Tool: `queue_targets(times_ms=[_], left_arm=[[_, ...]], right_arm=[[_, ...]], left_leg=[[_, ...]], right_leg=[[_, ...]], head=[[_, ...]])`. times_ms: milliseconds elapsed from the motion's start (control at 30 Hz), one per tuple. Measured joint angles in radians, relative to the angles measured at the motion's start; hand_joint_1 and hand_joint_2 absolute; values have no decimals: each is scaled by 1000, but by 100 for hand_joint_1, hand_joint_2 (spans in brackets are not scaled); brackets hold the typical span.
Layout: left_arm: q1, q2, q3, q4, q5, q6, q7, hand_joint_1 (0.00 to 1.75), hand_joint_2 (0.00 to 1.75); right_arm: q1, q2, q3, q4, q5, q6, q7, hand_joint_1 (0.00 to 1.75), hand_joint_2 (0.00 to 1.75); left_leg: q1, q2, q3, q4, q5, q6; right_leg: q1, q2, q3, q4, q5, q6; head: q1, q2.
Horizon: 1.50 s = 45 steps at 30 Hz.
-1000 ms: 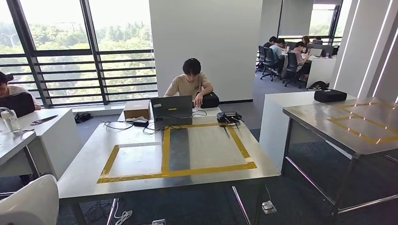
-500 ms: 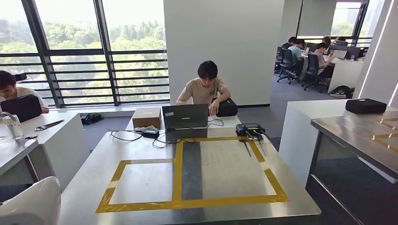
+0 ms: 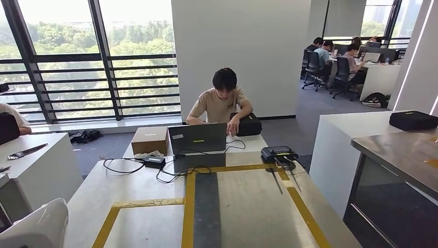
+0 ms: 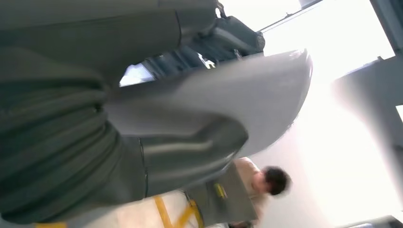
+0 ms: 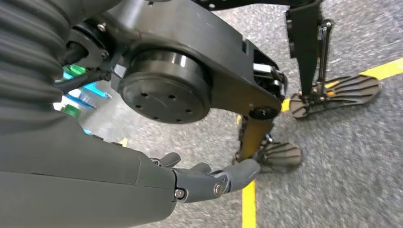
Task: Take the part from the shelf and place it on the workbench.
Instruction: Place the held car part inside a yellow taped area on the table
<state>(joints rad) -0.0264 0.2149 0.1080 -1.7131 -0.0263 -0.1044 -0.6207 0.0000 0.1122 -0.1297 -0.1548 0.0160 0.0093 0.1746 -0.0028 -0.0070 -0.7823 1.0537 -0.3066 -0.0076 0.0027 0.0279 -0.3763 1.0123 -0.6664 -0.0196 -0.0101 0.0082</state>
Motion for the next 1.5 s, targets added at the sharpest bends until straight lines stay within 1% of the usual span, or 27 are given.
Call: queue_targets(times_ms=[67,100,133,167,200,233,267,300,333,367,400,433,467,533,567,667,767,833,900,933,1000,1100,1200,1300,1433,1500], left_arm=[[-5,1,-1,2,-3,1,6,175,175],[-7,1,-1,3,-4,0,8,175,175],[-9,1,-2,5,-5,0,11,175,175],[-9,1,-3,8,-5,-2,13,175,175],[-9,1,-6,13,-5,-5,16,175,175],[-9,1,-11,20,-6,-8,19,175,175],[-9,0,-16,27,-6,-11,21,175,175],[-9,0,-20,33,-5,-15,23,175,175],[-9,0,-25,38,-4,-18,25,175,175],[-9,0,-30,43,-3,-22,25,175,175],[-9,0,-36,48,-3,-25,26,175,175],[-10,0,-42,53,-4,-27,26,175,175],[-10,0,-47,58,-5,-29,26,175,175],[-10,1,-56,65,-8,-31,25,175,175],[-9,1,-59,68,-10,-31,25,175,175],[-16,3,-73,81,-54,-21,29,175,175],[-67,8,-109,147,-183,34,42,175,175],[-134,17,-143,236,-331,130,52,175,175],[-230,29,-189,363,-490,239,58,175,175],[-285,32,-217,444,-550,280,54,175,175],[-392,32,-271,607,-615,328,39,175,175],[-515,12,-353,828,-700,410,46,175,175],[-583,-22,-429,988,-783,476,67,175,175],[-607,-60,-494,1095,-846,521,76,175,175],[-608,-109,-562,1177,-901,547,75,175,175],[-604,-129,-594,1205,-925,558,75,87,175]], right_arm=[[-3,0,0,-1,0,0,7,0,175],[-5,0,0,-1,-1,-1,12,0,175],[-7,0,0,-1,-3,-2,16,0,175],[-8,1,0,-1,-5,-3,19,0,175],[-8,1,1,-1,-7,-4,18,0,175],[-7,2,1,-1,-7,-5,17,0,175],[-5,2,1,-1,-8,-5,16,0,175],[-2,2,0,-1,-7,-5,17,0,175],[0,2,0,0,-7,-4,21,0,175],[1,1,0,0,-7,-3,25,0,175],[1,1,0,0,-7,-1,27,0,175],[1,1,0,0,-7,1,26,0,175],[0,1,1,0,-7,3,24,0,175],[0,2,1,1,-6,5,23,0,175],[1,2,1,1,-5,6,27,0,175],[1,2,0,1,-2,6,37,0,175],[-1,2,1,1,8,9,38,0,175],[-3,2,2,1,18,13,38,0,175],[-4,1,3,1,28,16,38,0,175],[-6,0,4,1,32,18,38,0,175],[-10,-1,6,1,36,20,38,0,175],[-15,-2,9,1,37,21,39,0,175],[-14,-3,10,1,35,19,41,0,175],[-14,-3,10,1,30,16,41,0,175],[-11,-3,10,1,22,14,41,0,175],[-9,-3,10,1,21,15,41,0,87]], left_leg=[[1,-2,9,9,-19,13],[2,-1,20,3,-29,20],[4,0,33,-3,-38,26],[4,1,45,-7,-48,30],[4,2,55,-10,-58,32],[4,1,65,-11,-68,33],[4,0,74,-10,-77,33],[4,-1,85,-9,-86,33],[4,-2,97,-8,-95,32],[5,-3,108,-7,-103,29],[4,-4,119,-6,-110,25],[3,-5,125,-5,-116,21],[0,-5,129,-4,-121,21],[-3,-6,133,-6,-127,24],[-3,-5,136,-9,-128,25],[-3,-5,146,-15,-122,13],[-3,-7,149,-18,-119,7],[-3,-8,149,-19,-117,4],[-3,-10,149,-20,-116,2],[-2,-11,149,-20,-115,1],[-2,-11,149,-20,-114,0],[-2,-8,149,-20,-113,-1],[-4,-6,149,-20,-113,0],[-4,-6,149,-20,-114,1],[-4,-6,148,-20,-115,3],[-5,-6,147,-20,-116,4]], right_leg=[[-2,-1,20,-19,-17,15],[-2,-5,22,-10,-26,20],[-2,-10,7,24,-43,24],[-2,-14,-30,85,-65,25],[-1,-16,-82,160,-88,25],[-1,-16,-137,229,-101,26],[-1,-16,-182,271,-95,26],[-1,-16,-209,275,-65,28],[-2,-17,-217,238,-12,30],[-4,-18,-211,175,49,31],[-4,-20,-201,114,96,31],[-4,-22,-191,65,128,28],[-4,-23,-185,38,140,25],[-3,-23,-182,27,138,18],[-2,-23,-180,26,138,17],[-1,-23,-175,26,136,11],[-1,-24,-173,26,136,8],[-1,-26,-172,26,136,7],[-1,-26,-172,26,137,6],[-1,-27,-172,26,137,5],[-1,-27,-172,27,138,4],[-2,-24,-172,26,141,4],[-5,-22,-172,25,142,5],[-6,-22,-172,24,142,6],[-7,-22,-171,22,142,7],[-7,-22,-171,21,142,7]], head=[[2,1],[3,1],[4,2],[5,2],[6,2],[7,2],[7,2],[8,2],[9,2],[9,2],[9,2],[9,2],[8,2],[6,3],[5,3],[4,3],[4,2],[4,2],[3,2],[3,2],[4,2],[4,2],[4,2],[4,2],[4,2],[4,2]])
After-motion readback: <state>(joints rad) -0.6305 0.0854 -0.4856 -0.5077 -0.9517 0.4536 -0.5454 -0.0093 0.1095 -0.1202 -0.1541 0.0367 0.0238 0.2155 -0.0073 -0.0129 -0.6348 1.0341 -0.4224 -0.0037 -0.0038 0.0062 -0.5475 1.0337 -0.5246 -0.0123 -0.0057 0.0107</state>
